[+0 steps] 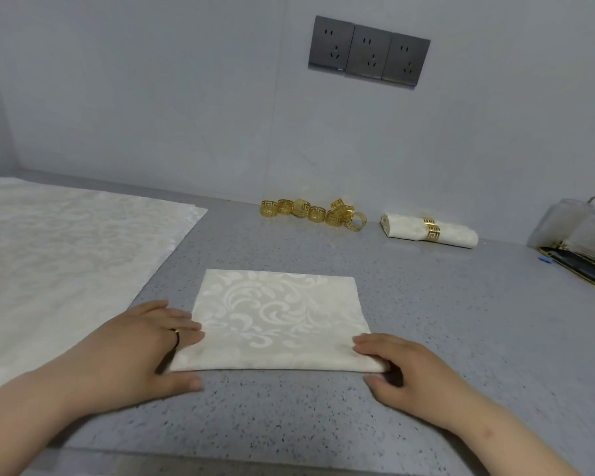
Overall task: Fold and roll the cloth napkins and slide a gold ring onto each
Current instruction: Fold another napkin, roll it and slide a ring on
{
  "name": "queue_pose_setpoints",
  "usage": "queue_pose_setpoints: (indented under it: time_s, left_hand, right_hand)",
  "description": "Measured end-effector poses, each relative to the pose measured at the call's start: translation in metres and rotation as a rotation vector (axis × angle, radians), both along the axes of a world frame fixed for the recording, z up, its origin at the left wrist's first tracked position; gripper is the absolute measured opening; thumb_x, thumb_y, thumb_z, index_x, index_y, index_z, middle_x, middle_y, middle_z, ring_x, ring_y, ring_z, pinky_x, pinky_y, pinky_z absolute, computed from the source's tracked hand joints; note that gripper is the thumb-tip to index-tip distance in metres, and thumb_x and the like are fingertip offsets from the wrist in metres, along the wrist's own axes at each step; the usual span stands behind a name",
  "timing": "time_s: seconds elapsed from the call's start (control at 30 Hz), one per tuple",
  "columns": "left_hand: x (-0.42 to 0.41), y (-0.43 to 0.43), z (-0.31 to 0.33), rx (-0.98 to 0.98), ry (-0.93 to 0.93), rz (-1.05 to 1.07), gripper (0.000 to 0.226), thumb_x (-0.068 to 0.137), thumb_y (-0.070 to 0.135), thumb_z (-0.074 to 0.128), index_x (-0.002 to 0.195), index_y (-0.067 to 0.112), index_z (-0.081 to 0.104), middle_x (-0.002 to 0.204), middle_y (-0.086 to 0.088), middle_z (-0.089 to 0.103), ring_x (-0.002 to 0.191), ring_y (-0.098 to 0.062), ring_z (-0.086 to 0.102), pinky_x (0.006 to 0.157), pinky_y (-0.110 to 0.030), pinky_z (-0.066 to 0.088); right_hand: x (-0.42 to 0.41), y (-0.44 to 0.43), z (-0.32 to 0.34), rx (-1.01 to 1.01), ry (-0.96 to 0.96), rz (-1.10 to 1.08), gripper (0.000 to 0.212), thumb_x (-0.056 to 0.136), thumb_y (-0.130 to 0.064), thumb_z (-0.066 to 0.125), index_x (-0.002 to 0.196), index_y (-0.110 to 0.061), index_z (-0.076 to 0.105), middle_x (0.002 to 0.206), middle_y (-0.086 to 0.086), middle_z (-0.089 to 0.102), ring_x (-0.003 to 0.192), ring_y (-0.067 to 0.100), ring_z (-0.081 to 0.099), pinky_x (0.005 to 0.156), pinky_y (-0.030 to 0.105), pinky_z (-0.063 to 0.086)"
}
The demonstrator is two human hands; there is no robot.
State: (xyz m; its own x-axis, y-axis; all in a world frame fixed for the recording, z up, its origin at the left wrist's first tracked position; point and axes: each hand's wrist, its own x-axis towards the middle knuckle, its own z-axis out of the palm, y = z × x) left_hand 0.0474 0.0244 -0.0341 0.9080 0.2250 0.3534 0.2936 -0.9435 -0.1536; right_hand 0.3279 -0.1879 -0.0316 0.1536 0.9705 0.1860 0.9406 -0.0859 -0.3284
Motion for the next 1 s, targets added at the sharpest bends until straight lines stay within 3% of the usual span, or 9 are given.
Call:
queue_pose_setpoints:
  time_s: [0.1, 0.2, 0.3, 0.4, 0.47, 0.57, 0.73, 0.87, 1.0]
  left_hand:
    - [0.0, 0.0, -0.001, -0.084, -0.056, 0.011, 0.05, 0.072, 0.065, 0.04, 0.084, 0.031, 0.074, 0.087, 0.02, 0.071, 0.088, 0.006, 0.055, 0.087, -0.017, 0.034]
    - [0.003, 0.001, 0.001, -0.164, -0.121, 0.022, 0.043, 0.061, 0.054, 0.046, 0.086, 0.032, 0.074, 0.084, 0.025, 0.068, 0.081, 0.006, 0.058, 0.085, -0.014, 0.042]
    - [0.005, -0.001, 0.011, -0.555, -0.204, 0.132, 0.04, 0.057, 0.057, 0.042, 0.08, 0.039, 0.07, 0.08, 0.031, 0.066, 0.084, 0.005, 0.058, 0.077, -0.01, 0.045]
    - [0.011, 0.008, 0.017, -0.87, -0.282, 0.246, 0.034, 0.055, 0.054, 0.051, 0.062, 0.024, 0.066, 0.067, 0.014, 0.065, 0.063, -0.006, 0.057, 0.06, -0.014, 0.039]
    - [0.016, 0.01, 0.021, -0.94, -0.262, 0.266, 0.042, 0.054, 0.052, 0.053, 0.051, 0.01, 0.049, 0.048, 0.005, 0.046, 0.045, -0.007, 0.038, 0.049, -0.015, 0.029]
    - [0.025, 0.013, 0.022, -1.038, -0.323, 0.327, 0.043, 0.066, 0.043, 0.059, 0.048, 0.016, 0.03, 0.045, 0.008, 0.027, 0.042, -0.007, 0.023, 0.044, -0.015, 0.024]
    - [0.037, 0.018, 0.014, -1.009, -0.435, 0.455, 0.053, 0.086, 0.022, 0.06, 0.048, 0.018, 0.025, 0.044, 0.007, 0.022, 0.04, -0.009, 0.021, 0.043, -0.019, 0.018]
    - [0.043, 0.018, 0.011, -0.933, -0.429, 0.505, 0.06, 0.085, 0.023, 0.06, 0.042, 0.017, 0.018, 0.041, 0.006, 0.02, 0.042, -0.011, 0.021, 0.051, -0.026, 0.017]
    - [0.046, 0.021, 0.009, -0.83, -0.348, 0.584, 0.055, 0.082, 0.031, 0.061, 0.045, 0.016, 0.023, 0.038, 0.004, 0.026, 0.049, -0.015, 0.026, 0.053, -0.028, 0.021]
  right_hand:
    - [-0.002, 0.005, 0.005, 0.033, -0.059, -0.003, 0.06, 0.07, -0.048, 0.035, 0.12, -0.023, 0.058, 0.12, -0.019, 0.054, 0.111, -0.001, 0.049, 0.086, -0.003, 0.029]
    - [-0.005, 0.013, 0.01, 0.064, -0.035, -0.038, 0.034, 0.079, -0.024, 0.045, 0.108, -0.021, 0.063, 0.099, -0.016, 0.061, 0.091, -0.001, 0.054, 0.073, 0.0, 0.034]
    - [-0.002, 0.02, 0.016, 0.069, 0.127, -0.12, 0.028, 0.082, -0.005, 0.052, 0.075, -0.032, 0.061, 0.063, -0.024, 0.057, 0.069, -0.006, 0.052, 0.062, 0.008, 0.037]
    - [0.003, 0.027, 0.02, 0.077, 0.309, -0.186, 0.035, 0.082, -0.001, 0.051, 0.062, -0.03, 0.055, 0.054, -0.012, 0.053, 0.053, -0.002, 0.046, 0.053, 0.011, 0.035]
    - [0.004, 0.032, 0.024, 0.046, 0.371, -0.198, 0.032, 0.084, -0.001, 0.05, 0.065, -0.026, 0.056, 0.06, -0.009, 0.051, 0.051, -0.003, 0.045, 0.053, 0.009, 0.036]
    - [0.008, 0.04, 0.029, -0.01, 0.467, -0.241, 0.024, 0.087, -0.008, 0.05, 0.07, -0.024, 0.056, 0.066, -0.01, 0.051, 0.056, -0.001, 0.045, 0.052, 0.008, 0.035]
    - [0.012, 0.058, 0.031, -0.056, 0.624, -0.356, 0.008, 0.09, -0.021, 0.051, 0.089, -0.016, 0.058, 0.077, -0.005, 0.054, 0.063, 0.006, 0.047, 0.054, 0.014, 0.037]
    - [0.012, 0.073, 0.018, -0.02, 0.397, -0.414, 0.005, 0.087, -0.024, 0.054, 0.091, -0.021, 0.052, 0.076, -0.007, 0.053, 0.065, 0.006, 0.046, 0.06, 0.021, 0.036]
    - [0.006, 0.072, 0.012, 0.017, 0.157, -0.431, 0.009, 0.088, -0.028, 0.049, 0.094, -0.028, 0.044, 0.067, -0.011, 0.045, 0.061, 0.003, 0.042, 0.053, 0.018, 0.03]
